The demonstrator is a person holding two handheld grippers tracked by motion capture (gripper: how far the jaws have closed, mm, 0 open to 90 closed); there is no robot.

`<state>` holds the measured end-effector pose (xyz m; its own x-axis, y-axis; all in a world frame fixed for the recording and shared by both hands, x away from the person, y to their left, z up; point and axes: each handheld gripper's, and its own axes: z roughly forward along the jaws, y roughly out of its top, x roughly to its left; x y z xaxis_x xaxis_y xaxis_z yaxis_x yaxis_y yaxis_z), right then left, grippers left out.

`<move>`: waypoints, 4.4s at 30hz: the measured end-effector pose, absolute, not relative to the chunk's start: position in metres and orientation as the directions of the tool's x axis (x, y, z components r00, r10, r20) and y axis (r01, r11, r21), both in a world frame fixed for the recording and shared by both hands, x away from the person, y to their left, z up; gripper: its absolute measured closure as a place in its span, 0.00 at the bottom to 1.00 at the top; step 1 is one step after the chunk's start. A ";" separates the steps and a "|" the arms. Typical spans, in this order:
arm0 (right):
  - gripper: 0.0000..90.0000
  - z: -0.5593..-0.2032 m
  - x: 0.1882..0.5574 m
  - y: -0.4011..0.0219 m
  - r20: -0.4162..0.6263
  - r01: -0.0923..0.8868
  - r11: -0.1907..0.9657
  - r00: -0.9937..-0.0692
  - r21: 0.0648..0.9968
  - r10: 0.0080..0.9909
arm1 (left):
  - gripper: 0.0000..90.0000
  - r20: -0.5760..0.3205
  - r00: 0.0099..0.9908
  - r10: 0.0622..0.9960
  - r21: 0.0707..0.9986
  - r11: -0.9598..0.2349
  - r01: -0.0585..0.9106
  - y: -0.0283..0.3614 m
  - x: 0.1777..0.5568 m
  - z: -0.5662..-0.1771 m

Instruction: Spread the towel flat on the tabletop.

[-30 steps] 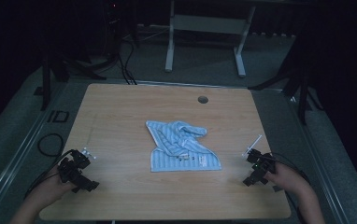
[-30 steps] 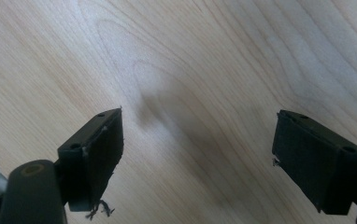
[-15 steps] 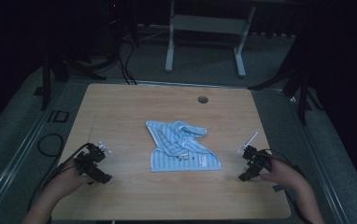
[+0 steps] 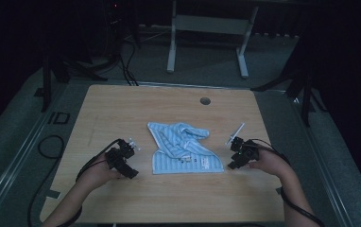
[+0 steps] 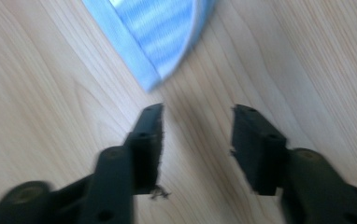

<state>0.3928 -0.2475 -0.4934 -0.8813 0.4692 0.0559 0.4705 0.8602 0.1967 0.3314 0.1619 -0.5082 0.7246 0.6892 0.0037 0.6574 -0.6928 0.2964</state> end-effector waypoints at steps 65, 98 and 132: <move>0.94 -0.435 0.451 -0.207 0.073 0.444 0.728 -0.874 0.522 0.480 | 0.93 0.133 0.705 0.696 0.639 -0.604 0.476 0.115 0.370 -0.457; 0.62 -0.509 0.482 -0.201 0.104 0.663 0.623 -0.715 0.415 0.691 | 0.55 -0.035 0.622 0.782 0.557 -0.501 0.662 0.097 0.416 -0.498; 0.94 -0.510 0.361 -0.234 0.111 0.596 0.671 -0.778 0.441 0.618 | 0.96 -0.269 0.720 0.640 0.520 -0.533 0.667 0.116 0.337 -0.518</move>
